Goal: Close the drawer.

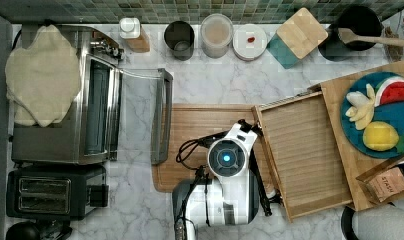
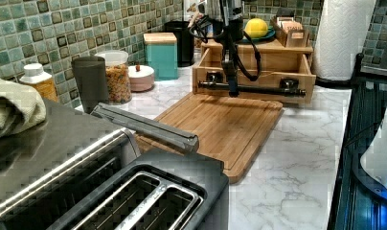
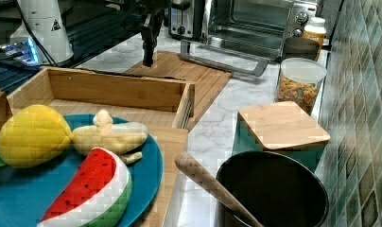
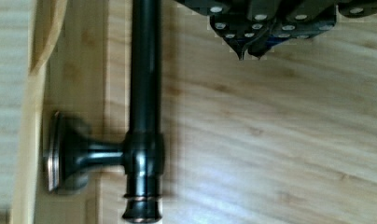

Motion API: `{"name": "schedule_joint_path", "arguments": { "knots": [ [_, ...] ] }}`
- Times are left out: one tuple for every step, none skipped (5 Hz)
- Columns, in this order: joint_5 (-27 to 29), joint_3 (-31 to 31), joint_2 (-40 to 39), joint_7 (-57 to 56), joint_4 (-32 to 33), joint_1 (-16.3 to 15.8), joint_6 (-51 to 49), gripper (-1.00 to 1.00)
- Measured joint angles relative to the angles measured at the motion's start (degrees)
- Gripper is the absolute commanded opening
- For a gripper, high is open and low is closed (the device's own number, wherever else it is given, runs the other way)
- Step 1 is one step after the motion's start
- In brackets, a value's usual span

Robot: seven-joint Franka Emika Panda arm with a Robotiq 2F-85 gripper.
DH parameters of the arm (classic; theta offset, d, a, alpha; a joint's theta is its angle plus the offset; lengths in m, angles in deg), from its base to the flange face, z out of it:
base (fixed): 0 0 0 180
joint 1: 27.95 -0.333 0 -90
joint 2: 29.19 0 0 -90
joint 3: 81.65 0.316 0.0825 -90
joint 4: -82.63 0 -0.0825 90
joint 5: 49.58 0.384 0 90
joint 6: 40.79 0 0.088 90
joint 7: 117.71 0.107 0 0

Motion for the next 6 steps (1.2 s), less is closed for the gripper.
{"name": "schedule_joint_path", "arguments": {
  "knots": [
    [-0.1, -1.4, -1.0, -0.9, 0.1, 0.9, 0.9, -1.0],
    [0.1, -1.9, -1.2, -0.9, 0.6, 2.9, 0.1, -1.0],
    [0.0, -2.7, -1.2, -0.9, 1.6, 4.1, 0.0, -1.0],
    [-0.1, -3.0, -1.3, -0.9, 2.2, 5.5, 0.1, -1.0],
    [-1.1, -3.1, -1.6, -5.0, 2.1, 5.6, 0.3, -1.0],
    [-1.3, -3.8, -3.3, -14.8, 0.7, 5.4, 0.0, -1.0]
  ]
}}
